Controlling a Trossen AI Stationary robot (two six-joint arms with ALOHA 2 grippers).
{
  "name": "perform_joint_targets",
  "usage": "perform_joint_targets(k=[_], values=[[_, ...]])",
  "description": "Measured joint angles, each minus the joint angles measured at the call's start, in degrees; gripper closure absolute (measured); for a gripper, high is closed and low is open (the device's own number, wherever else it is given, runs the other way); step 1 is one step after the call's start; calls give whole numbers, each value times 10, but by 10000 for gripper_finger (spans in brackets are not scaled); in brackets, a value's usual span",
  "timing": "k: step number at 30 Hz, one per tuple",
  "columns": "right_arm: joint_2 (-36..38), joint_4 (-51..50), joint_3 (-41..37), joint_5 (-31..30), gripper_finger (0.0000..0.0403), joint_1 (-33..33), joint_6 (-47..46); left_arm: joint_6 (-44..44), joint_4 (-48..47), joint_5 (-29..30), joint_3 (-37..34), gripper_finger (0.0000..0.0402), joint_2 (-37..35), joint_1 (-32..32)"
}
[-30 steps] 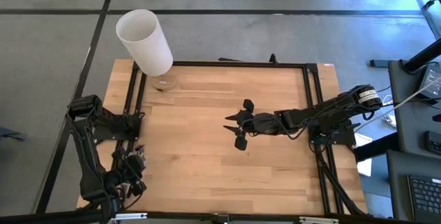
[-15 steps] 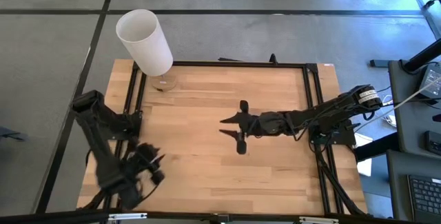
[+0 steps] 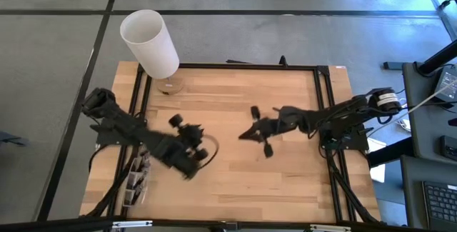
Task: Pick & Place Makeup Supplies
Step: Return to Home Position
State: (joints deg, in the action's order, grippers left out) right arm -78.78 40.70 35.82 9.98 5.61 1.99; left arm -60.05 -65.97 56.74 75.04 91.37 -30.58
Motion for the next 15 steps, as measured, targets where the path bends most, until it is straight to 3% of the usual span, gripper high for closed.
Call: perform_joint_targets(k=[6,11,15], values=[[48,157,-157,49,398,-76,-88,225,235,-100,-67,345,0,110],[130,168,-232,47,399,-81,-147,382,425,-144,-103,355,0,156],[214,157,-271,47,400,-67,-176,467,522,-164,-118,364,0,172]])
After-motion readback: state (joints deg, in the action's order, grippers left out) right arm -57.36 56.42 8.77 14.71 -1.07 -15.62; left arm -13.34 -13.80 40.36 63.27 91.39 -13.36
